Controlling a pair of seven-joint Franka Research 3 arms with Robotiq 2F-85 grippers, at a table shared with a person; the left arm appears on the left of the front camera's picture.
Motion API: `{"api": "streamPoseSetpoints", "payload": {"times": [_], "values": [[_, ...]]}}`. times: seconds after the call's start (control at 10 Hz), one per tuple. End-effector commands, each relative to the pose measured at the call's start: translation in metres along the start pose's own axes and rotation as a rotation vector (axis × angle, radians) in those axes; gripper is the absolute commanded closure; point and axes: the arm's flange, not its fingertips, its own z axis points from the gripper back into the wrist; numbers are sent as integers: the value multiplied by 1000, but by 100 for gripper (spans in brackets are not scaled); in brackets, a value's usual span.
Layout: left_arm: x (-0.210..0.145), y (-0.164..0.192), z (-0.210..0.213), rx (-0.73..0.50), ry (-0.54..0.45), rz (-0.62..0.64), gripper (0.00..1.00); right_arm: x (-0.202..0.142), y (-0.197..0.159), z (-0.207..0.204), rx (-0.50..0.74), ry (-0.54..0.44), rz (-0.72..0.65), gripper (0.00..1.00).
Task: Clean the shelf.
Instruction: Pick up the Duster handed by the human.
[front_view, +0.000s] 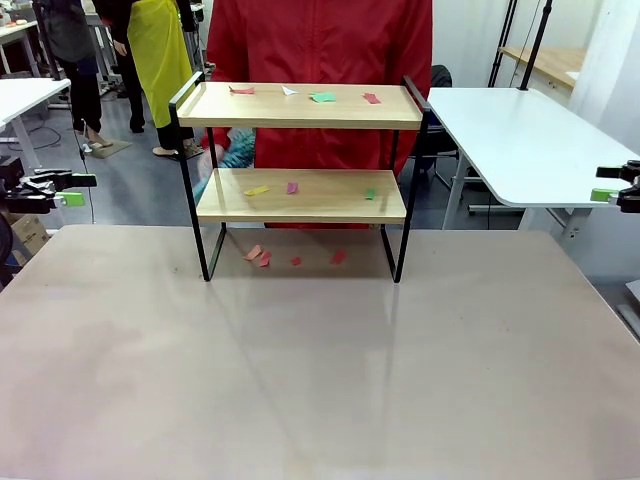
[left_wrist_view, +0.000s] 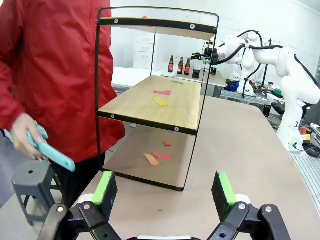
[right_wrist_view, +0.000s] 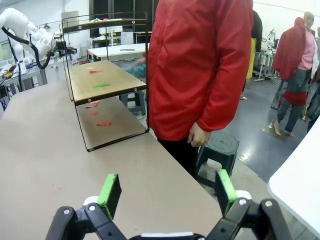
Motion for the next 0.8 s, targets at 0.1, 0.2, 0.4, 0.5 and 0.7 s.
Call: {"api": "streamPoseSetpoints", "payload": {"times": [0.1, 0.2, 0.4, 0.5, 0.7], "values": [[0, 0, -2, -6, 3, -1, 0, 7, 1, -2, -10, 12, -11, 0], [0, 0, -2, -6, 3, -1, 0, 7, 1, -2, -10, 12, -11, 0], [0, 0, -2, -6, 3, -1, 0, 7, 1, -2, -10, 12, -11, 0], [0, 0, -2, -6, 3, -1, 0, 7, 1, -2, -10, 12, -11, 0], [0, 0, -2, -6, 3, -1, 0, 7, 1, -2, -10, 12, -11, 0]]}}
